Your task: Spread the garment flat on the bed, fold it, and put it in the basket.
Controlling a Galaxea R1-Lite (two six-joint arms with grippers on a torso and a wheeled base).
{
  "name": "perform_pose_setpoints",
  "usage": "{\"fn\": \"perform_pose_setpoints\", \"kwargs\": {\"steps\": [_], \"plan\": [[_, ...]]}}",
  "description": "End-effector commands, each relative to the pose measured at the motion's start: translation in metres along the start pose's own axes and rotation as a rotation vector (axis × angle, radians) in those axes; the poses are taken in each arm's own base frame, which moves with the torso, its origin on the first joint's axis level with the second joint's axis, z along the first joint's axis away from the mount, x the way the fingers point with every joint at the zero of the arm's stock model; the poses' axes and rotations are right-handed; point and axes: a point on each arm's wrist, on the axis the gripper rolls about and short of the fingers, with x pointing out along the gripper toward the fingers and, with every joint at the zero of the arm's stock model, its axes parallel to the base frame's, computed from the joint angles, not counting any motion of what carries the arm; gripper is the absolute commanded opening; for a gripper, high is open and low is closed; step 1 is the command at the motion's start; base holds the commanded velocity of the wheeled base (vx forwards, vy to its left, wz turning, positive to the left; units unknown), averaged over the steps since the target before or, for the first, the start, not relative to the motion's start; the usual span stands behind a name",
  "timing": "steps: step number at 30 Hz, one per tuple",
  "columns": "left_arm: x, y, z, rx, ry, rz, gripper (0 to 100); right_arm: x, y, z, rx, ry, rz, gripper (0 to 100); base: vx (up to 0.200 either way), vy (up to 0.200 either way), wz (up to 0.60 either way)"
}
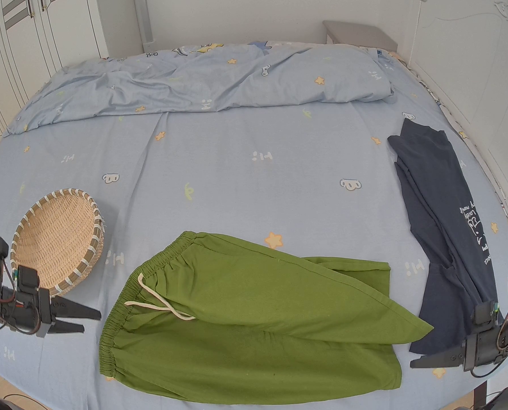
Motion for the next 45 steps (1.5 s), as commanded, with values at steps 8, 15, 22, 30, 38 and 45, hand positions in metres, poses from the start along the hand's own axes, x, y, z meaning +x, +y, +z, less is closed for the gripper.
{"fn": "perform_pose_setpoints", "kwargs": {"steps": [8,15,22,30,38,45], "plan": [[0.009,-0.065,0.079,0.275,-0.053,-0.099,100,-0.038,0.055,0.069,-0.253,-0.246,0.048,100,0.0,0.0,0.0],[0.076,-0.064,0.154,0.317,0.001,-0.147,100,-0.032,0.061,0.101,-0.274,-0.251,0.056,100,0.0,0.0,0.0],[0.135,-0.059,0.192,0.315,0.044,-0.162,100,-0.017,0.059,0.106,-0.27,-0.221,0.027,100,0.0,0.0,0.0],[0.173,-0.043,0.193,0.294,0.092,-0.094,100,-0.001,0.054,0.106,-0.257,-0.181,-0.015,100,0.0,0.0,0.0],[0.195,-0.049,0.191,0.31,0.131,-0.112,100,0.0,0.054,0.104,-0.256,-0.175,-0.012,100,0.0,0.0,0.0],[0.2,-0.05,0.187,0.309,0.148,-0.114,100,0.0,0.053,0.105,-0.262,-0.187,-0.012,100,0.0,0.0,0.0]]}}
